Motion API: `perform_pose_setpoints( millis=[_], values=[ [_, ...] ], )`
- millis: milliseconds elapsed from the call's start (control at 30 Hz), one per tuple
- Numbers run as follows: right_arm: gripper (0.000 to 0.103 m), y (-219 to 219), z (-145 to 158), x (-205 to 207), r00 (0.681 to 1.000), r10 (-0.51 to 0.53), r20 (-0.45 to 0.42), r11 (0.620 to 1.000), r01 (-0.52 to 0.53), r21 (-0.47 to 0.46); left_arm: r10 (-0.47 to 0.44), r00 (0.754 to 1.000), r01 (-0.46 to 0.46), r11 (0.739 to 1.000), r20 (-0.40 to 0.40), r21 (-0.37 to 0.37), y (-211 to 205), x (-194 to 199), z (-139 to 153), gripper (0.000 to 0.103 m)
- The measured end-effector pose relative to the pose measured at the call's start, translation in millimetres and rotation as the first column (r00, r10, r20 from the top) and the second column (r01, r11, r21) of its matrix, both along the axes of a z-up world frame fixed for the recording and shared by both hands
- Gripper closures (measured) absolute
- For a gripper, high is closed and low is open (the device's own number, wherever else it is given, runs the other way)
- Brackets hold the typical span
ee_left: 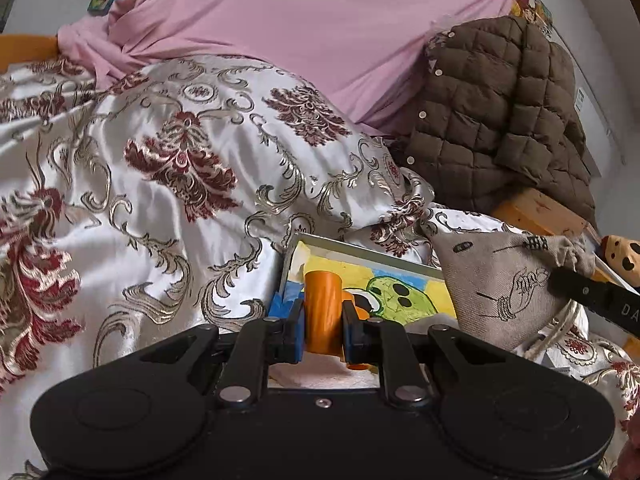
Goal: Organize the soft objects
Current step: 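Carry the orange lid and burlap bag onto the frog tray and open the left tool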
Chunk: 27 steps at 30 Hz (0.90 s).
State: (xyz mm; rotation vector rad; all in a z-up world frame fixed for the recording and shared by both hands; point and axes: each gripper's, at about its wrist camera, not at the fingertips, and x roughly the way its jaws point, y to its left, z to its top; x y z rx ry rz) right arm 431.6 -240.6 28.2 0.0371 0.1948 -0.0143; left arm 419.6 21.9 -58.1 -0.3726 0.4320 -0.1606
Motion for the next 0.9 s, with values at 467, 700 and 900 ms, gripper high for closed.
perform_pose_setpoints(
  millis=[467,700,900],
  values=[
    [0.084,18,-49,32,0.986,-0.017,-0.168,1.000,0.015,-0.015,-0.101,0.994,0.099,0.994,-0.040,-0.055,-6,12,-25,0.083],
    [0.083,25,-69,47,0.973,-0.039,-0.227,0.999,0.029,-0.044,-0.108,0.987,0.093,0.987,-0.118,-0.128,1,29,-38,0.081],
    [0.081,28,-77,52,0.967,-0.060,-0.247,0.997,0.048,-0.054,-0.079,0.985,0.055,0.987,-0.155,-0.153,17,43,-43,0.074]
  ],
)
